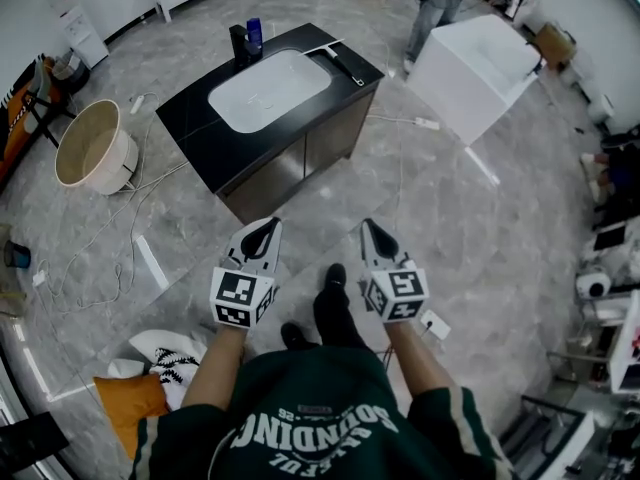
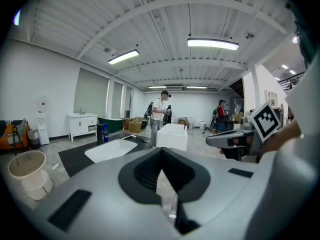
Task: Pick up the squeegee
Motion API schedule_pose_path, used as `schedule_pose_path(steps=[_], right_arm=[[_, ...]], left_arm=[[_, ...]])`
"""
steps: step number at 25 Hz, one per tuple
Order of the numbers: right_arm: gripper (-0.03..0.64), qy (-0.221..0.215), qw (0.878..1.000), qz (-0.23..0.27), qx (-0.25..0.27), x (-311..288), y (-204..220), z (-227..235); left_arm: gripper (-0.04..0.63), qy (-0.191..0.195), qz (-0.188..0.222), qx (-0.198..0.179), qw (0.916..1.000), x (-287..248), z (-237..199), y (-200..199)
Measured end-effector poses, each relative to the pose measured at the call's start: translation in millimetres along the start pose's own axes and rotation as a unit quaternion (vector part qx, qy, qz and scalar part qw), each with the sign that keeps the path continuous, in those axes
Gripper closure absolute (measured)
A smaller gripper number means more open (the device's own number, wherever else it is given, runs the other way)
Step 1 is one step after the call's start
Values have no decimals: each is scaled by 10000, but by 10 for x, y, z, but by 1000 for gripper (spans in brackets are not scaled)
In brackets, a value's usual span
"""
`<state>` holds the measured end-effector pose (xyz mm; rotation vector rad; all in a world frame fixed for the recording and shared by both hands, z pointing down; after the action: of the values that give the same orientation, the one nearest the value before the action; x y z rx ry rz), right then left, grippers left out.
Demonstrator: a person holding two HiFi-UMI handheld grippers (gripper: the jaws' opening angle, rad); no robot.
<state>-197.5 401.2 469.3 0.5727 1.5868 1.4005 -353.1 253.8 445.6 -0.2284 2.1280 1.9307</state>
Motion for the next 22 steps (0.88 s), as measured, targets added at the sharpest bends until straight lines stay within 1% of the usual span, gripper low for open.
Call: schedule_pose_path(steps=[4, 8, 13, 22], right_arm=[[617, 2, 10000, -22, -44, -336, -76, 202], [617, -90, 9999, -53, -58, -797, -205, 372], [617, -263, 9996, -83, -5, -1382, -423, 628], [617, -576, 9982, -120, 110, -2195, -796, 1157]], left_arm=[[594, 28, -61, -13, 10000, -355, -134, -91], [594, -16, -139, 16, 9999, -751, -357, -183], [594, -154, -141, 91, 9997, -1274, -655, -370], [594, -421, -146, 152, 9989, -2127, -960, -701]])
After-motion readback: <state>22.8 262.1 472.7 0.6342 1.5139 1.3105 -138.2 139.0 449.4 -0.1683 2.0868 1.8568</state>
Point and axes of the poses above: the fingertips, and each gripper's own axes: x backward along the fingers, z to its right, y out of its underside, the point moved 4 cm from there along x, backward along the fingers, and after that the axes turned 9 degrees about y, right-handed, at the moved point
